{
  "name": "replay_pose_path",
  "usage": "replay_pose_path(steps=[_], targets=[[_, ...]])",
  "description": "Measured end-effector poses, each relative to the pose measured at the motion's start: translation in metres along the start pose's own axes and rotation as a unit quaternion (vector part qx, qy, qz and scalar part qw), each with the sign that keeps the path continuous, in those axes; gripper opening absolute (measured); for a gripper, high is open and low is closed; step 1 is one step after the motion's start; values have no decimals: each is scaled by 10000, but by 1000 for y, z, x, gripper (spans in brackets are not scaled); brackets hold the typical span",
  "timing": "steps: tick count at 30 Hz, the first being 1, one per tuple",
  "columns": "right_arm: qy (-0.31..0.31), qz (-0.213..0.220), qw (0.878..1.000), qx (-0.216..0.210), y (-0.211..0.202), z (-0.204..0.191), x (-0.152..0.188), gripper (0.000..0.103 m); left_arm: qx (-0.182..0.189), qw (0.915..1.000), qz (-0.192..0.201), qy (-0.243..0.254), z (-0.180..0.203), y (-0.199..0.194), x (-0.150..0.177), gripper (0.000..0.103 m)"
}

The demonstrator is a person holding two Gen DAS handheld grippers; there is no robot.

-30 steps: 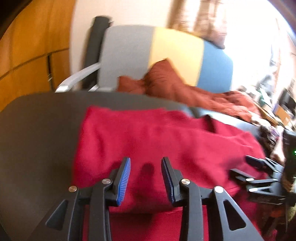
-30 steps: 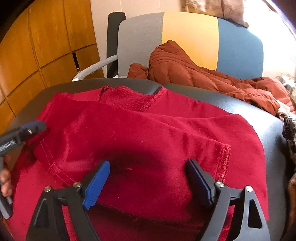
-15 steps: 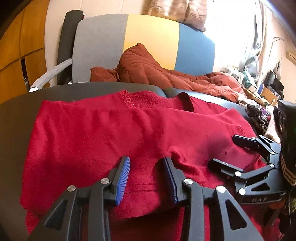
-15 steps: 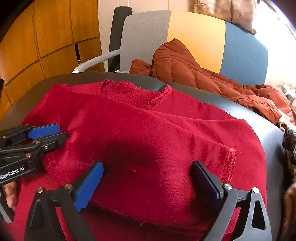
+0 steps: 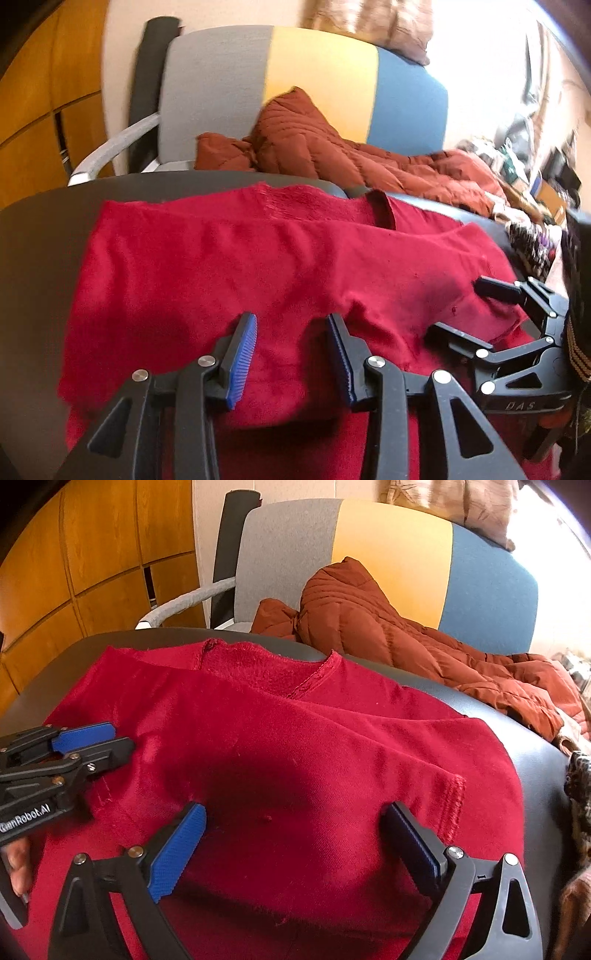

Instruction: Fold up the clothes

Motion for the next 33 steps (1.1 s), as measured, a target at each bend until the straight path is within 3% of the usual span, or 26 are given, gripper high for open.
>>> replay_pose_path(steps=[7, 12, 18, 24, 29, 33], targets=[[517, 225, 9970, -523, -70, 21, 35, 96, -26, 9994, 187, -304, -45, -70, 36, 45], [1056, 85, 9914, -775, -122, 44, 109, 96, -163, 9983, 180, -530, -80, -111, 78, 45], [1468, -52, 9852, -887, -167, 46, 195, 87, -214, 9954, 2, -934, -107, -142, 137, 45], [970, 42, 9908, -940, -198, 7, 242, 83, -203, 9944, -219, -1013, -103, -157, 184, 46], [493, 37, 9969, -615, -201, -12, 253, 67, -385, 9970, -95, -666, -87, -167, 201, 49], [222, 9, 9985, -504, -200, -14, 256, 66, -336, 9976, -61, -601, -85, -173, 210, 50]])
Point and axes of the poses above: each gripper's, at about its wrist camera, not at the fingertips, and y roughly the way its jaws point, z to its right, x to its underside, the point moved 2 cm from there along y, roughly the way its jaws point, and after that the axes turned 6 degrees about -x, right-handed, at the moved point
